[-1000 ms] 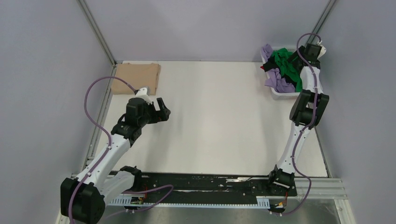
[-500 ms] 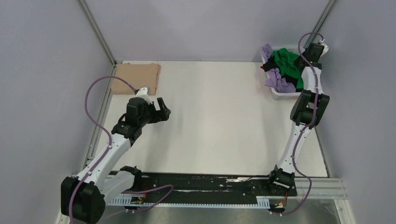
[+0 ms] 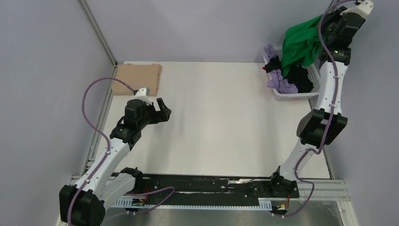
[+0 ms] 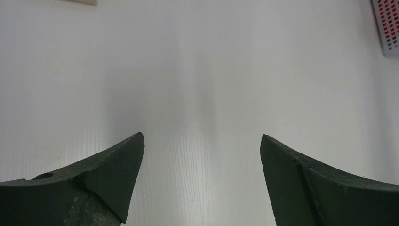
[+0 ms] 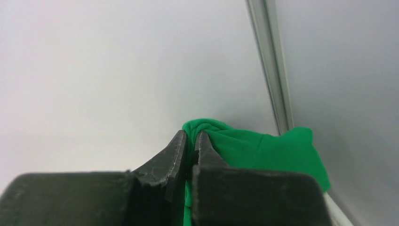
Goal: Fold and stack the t-shirts
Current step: Grab crumpled tshirt from bin with the right arm, then move the tshirt to the center of the board
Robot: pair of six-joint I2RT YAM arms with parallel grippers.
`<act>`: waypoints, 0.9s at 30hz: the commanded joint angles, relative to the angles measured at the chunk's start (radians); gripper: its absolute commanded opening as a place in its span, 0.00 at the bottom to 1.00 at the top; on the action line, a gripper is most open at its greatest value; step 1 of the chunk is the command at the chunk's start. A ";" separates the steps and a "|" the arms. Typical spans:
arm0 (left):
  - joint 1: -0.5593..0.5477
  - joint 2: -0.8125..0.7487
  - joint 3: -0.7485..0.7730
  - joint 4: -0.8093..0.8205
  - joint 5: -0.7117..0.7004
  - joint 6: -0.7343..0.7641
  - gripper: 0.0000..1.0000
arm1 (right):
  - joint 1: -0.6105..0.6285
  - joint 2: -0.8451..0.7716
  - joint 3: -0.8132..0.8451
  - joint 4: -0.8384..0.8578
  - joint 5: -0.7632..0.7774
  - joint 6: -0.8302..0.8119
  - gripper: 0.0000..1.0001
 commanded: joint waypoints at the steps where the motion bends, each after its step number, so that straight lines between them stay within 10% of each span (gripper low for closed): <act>1: 0.003 -0.033 -0.004 0.034 0.008 0.001 1.00 | 0.001 -0.191 -0.061 0.230 -0.148 0.013 0.00; 9: 0.002 -0.072 -0.007 0.032 0.002 -0.011 1.00 | 0.064 -0.391 -0.118 0.254 -0.436 0.137 0.00; 27: 0.002 -0.168 0.024 -0.077 -0.090 -0.067 1.00 | 0.615 -0.735 -0.497 0.272 -0.389 0.213 0.00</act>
